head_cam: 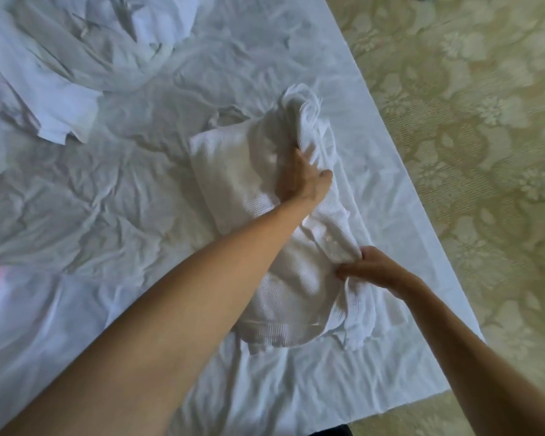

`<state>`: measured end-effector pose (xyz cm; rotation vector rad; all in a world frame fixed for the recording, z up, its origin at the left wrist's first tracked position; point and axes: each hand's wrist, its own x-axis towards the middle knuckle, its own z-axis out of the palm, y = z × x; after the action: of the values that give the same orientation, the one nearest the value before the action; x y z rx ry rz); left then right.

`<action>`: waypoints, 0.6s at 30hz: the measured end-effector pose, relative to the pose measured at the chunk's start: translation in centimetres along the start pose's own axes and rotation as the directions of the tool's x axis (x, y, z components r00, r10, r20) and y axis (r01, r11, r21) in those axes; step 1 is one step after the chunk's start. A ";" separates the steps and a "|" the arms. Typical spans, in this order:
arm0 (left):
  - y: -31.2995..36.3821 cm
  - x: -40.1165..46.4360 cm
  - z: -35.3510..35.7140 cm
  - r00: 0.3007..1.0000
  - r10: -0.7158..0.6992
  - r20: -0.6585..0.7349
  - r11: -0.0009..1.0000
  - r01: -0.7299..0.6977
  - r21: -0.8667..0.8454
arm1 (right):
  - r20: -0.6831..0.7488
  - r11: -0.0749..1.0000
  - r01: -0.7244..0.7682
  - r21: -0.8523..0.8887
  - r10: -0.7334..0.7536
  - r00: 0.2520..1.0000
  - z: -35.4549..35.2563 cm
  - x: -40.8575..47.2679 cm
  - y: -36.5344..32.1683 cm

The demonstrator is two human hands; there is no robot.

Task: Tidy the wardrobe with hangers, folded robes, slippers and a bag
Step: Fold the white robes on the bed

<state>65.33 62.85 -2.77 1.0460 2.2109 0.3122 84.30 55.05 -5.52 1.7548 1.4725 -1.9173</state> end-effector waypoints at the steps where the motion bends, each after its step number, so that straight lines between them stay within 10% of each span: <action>1: -0.4 0.0 -0.7 0.999 0.022 -0.031 0.999 -0.022 0.024 | 0.011 0.999 -0.013 -0.035 0.013 1.000 -0.8 0.0 -0.8; 7: -8.1 4.0 -7.2 0.928 0.071 -0.365 0.995 -0.091 -0.039 | -0.194 0.978 0.165 -0.131 -0.188 0.963 -5.6 3.5 -11.9; 13: -14.5 10.9 -10.6 0.925 -0.343 -0.163 0.939 0.336 -0.065 | -0.278 0.927 0.251 -0.280 -0.329 0.903 -5.6 11.5 -21.3; 18: -15.3 13.8 -9.9 0.940 -0.341 -0.006 0.902 0.325 -0.286 | -0.278 0.871 0.172 -0.460 -0.325 0.904 -4.9 15.5 -22.0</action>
<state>43.29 63.99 -8.90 0.4998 2.2642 0.4883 68.09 77.05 -5.66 1.8138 2.1473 -1.2586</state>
